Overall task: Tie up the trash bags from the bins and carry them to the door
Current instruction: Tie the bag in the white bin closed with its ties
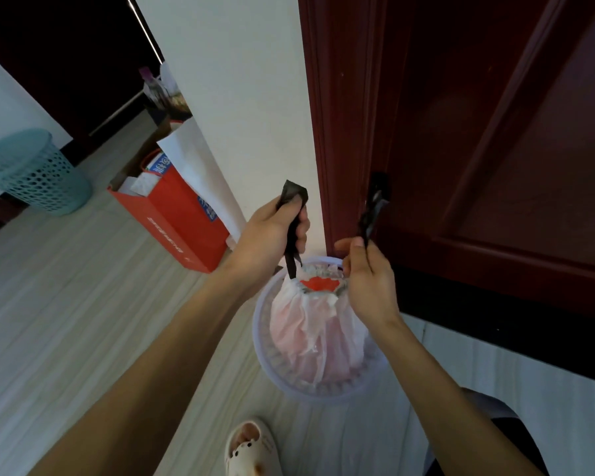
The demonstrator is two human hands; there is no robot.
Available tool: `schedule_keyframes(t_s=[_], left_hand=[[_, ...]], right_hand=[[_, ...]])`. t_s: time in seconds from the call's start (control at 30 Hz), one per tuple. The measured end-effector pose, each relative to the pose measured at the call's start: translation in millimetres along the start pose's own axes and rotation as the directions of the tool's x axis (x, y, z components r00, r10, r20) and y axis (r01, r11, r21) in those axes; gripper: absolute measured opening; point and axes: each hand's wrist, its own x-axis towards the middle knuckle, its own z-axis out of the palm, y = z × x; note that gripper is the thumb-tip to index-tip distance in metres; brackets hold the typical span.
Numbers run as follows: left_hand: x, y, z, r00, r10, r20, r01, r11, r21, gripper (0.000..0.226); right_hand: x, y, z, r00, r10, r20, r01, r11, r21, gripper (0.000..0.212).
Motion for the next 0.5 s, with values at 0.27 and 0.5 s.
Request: schedule_keyframes(t_s=[0.27, 0.5], left_hand=[[11.8, 47.9, 10.0, 0.971, 0.063, 0.232, -0.2, 0.746, 0.635, 0.026], [16.9, 63.4, 17.3, 0.967, -0.008, 0.256, -0.166, 0.743, 0.648, 0.023]], right_hand=[[8.3, -49.8, -5.6, 0.842, -0.095, 0.532, 0.382, 0.801, -0.461, 0.021], [11.6, -53.5, -7.4, 0.878, -0.053, 0.476, 0.25, 0.899, -0.361, 0.021]])
